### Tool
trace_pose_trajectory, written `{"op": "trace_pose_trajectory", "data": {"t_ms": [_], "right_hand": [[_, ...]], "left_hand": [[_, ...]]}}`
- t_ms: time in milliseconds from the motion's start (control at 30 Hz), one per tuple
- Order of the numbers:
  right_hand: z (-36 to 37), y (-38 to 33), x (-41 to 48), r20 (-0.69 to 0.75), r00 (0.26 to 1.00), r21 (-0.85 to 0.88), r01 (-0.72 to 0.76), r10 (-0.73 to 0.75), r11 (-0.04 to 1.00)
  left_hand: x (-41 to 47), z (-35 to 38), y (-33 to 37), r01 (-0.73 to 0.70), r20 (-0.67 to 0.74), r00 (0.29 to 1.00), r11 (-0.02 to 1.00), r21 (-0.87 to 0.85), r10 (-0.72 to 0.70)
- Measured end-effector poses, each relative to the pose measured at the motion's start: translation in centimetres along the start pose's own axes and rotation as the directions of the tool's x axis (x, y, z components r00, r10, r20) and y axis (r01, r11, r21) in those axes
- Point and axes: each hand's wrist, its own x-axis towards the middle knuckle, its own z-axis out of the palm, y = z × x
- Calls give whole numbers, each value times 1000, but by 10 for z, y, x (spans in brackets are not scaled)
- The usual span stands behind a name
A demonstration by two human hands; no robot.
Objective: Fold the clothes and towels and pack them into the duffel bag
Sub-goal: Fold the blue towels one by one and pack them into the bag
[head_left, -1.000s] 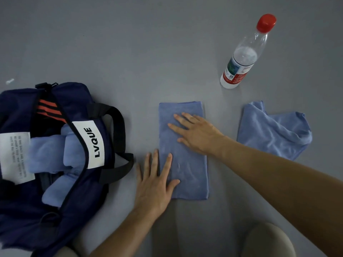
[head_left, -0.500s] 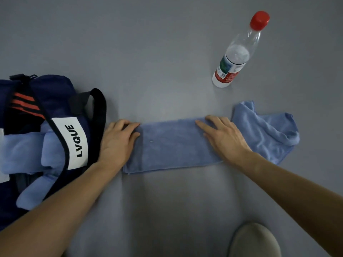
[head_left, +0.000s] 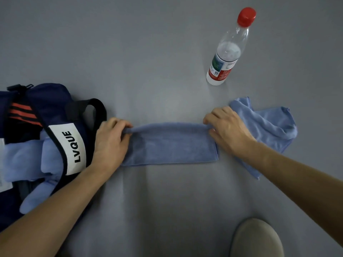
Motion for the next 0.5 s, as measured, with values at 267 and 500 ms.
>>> {"op": "trace_pose_trajectory", "data": {"t_ms": [267,500], "right_hand": [[25,-27,-100,40,992,-62,119,-117,991],[15,-41,-94,29,972,13,233,-233,972]], "left_hand": [[-95,0,0,-216,115,974,955,201,196],[-96,0,36,-9,183,982,942,336,-56]]}}
